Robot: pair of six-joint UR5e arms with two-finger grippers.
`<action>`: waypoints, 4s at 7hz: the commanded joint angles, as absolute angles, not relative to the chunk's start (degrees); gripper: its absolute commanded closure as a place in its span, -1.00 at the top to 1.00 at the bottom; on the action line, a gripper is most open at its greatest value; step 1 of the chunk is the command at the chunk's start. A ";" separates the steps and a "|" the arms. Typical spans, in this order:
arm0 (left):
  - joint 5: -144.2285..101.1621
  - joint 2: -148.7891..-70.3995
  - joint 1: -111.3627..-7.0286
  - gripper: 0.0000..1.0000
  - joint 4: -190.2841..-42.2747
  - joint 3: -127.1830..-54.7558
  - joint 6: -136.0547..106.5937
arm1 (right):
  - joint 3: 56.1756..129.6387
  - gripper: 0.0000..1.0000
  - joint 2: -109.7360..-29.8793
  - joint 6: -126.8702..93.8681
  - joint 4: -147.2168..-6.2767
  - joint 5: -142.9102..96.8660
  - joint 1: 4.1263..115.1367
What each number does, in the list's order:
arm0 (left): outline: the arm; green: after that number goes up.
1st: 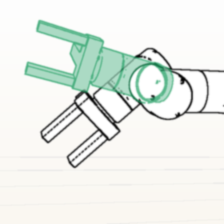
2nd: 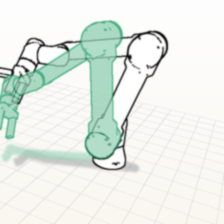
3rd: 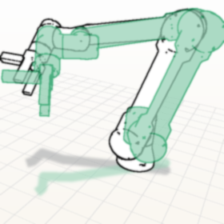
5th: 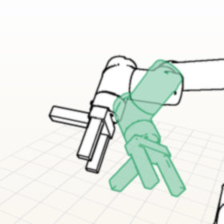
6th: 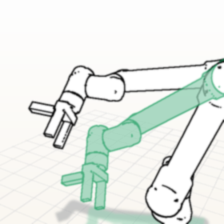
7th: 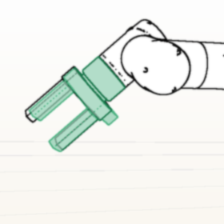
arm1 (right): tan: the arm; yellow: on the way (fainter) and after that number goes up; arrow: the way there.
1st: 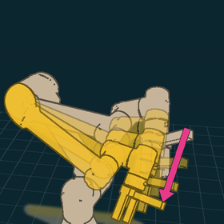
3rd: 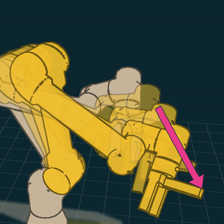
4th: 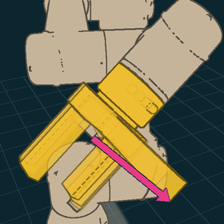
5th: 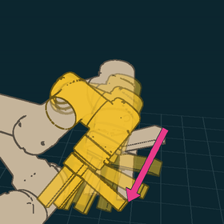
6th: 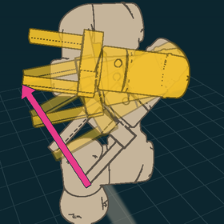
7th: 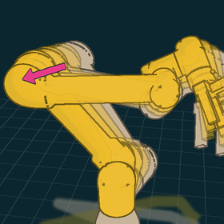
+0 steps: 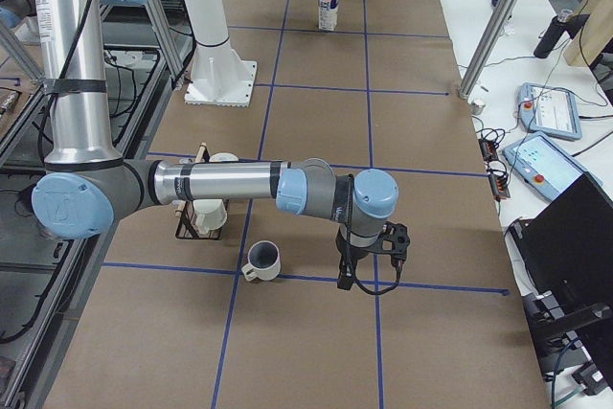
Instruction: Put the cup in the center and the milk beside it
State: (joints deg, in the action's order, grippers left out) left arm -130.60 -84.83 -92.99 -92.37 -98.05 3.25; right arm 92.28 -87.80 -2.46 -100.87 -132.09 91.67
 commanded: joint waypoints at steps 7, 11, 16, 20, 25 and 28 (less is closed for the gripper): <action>-130.61 -84.64 -92.99 0.97 -92.37 -98.09 3.43 | 92.20 1.00 -87.72 -2.64 -100.90 -131.92 91.67; -130.78 -84.55 -92.99 0.97 -92.37 -100.28 3.43 | 92.46 1.00 -86.93 -2.73 -100.28 -132.36 91.58; -130.69 -83.76 -92.99 0.97 -95.36 -97.67 3.60 | 93.86 1.00 -87.27 -2.99 -100.20 -135.35 91.49; -130.78 -82.71 -93.08 0.97 -95.62 -98.44 3.60 | 100.95 1.00 -97.16 6.43 -99.93 -143.80 91.85; -133.59 -82.18 -93.08 0.97 -95.98 -98.61 3.52 | 100.39 1.00 -108.72 20.90 -94.13 -139.22 89.66; -133.59 -82.18 -93.08 0.97 -95.98 -98.61 3.52 | 99.41 1.00 -108.37 23.03 -94.04 -142.73 83.87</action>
